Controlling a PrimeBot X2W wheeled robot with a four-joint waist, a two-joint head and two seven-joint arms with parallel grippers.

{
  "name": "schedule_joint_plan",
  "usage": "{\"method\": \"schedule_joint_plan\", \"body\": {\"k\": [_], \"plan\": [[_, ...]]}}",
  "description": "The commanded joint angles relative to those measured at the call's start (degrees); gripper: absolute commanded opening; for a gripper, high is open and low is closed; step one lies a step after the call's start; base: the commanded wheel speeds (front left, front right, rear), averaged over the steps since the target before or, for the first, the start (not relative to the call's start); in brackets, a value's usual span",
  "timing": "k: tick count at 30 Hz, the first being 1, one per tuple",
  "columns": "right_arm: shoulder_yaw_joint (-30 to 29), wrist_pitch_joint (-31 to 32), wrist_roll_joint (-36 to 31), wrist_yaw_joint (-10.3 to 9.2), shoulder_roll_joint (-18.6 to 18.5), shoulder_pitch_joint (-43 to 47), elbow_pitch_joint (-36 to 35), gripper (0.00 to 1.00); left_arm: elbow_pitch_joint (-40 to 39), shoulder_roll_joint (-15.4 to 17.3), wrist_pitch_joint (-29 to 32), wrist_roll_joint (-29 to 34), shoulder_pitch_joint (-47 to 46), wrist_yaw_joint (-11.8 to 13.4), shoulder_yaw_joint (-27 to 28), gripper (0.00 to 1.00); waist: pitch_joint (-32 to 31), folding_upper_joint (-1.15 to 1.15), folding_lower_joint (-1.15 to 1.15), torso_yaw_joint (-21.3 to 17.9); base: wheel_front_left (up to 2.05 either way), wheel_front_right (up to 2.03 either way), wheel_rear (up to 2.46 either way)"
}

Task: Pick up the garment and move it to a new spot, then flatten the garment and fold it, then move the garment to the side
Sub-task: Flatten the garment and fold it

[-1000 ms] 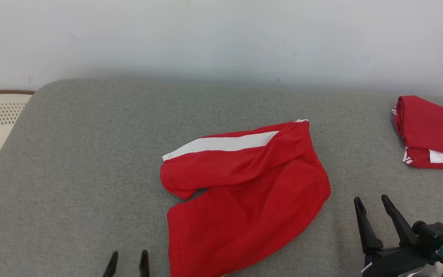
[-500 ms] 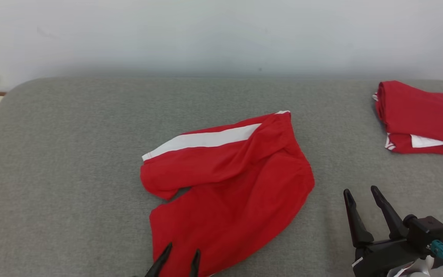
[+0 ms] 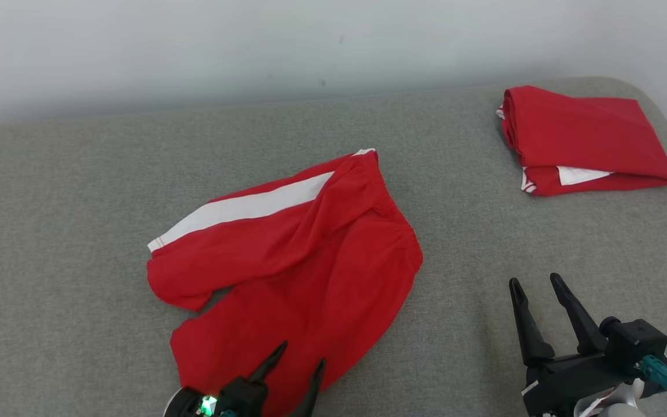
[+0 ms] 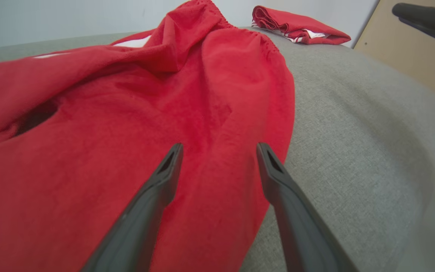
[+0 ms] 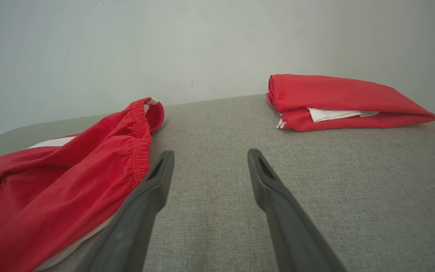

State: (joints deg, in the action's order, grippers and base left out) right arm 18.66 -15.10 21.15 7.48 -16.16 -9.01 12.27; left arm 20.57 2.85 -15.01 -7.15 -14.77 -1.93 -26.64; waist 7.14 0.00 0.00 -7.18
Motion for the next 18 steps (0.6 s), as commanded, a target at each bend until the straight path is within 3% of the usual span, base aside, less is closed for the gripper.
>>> {"method": "schedule_joint_plan", "body": {"k": [1,5,6,7,18], "plan": [[0.0,0.0,0.3,0.03,0.1,-0.6,0.1,1.0,1.6,0.1,-0.2,0.3,-0.7,-0.3,-0.4,1.0,1.0,0.0,0.0,-1.2,0.0,0.0,0.0],[0.3,0.0,0.2,0.03,0.3,-0.9,0.5,1.0,6.7,0.1,-0.2,-0.7,-2.7,-0.6,-1.3,1.0,1.1,0.0,0.0,-1.7,0.0,0.0,0.0],[0.4,0.0,0.2,0.03,0.4,-1.0,0.5,1.0,7.1,0.1,-0.2,-0.9,-3.2,-0.4,-1.3,0.44,1.0,0.0,0.0,-1.7,0.0,0.0,0.0],[0.5,-0.1,0.1,0.03,0.5,-0.9,0.6,1.0,7.2,0.1,-0.2,-1.5,-3.5,-0.1,-0.9,0.0,0.9,0.0,0.0,-1.7,0.0,0.0,0.0],[0.5,0.0,0.5,0.03,0.0,0.2,1.3,1.0,1.7,1.5,-0.2,-1.9,-0.3,2.4,5.6,0.0,0.0,0.0,0.0,0.6,0.0,0.0,0.0]]}}
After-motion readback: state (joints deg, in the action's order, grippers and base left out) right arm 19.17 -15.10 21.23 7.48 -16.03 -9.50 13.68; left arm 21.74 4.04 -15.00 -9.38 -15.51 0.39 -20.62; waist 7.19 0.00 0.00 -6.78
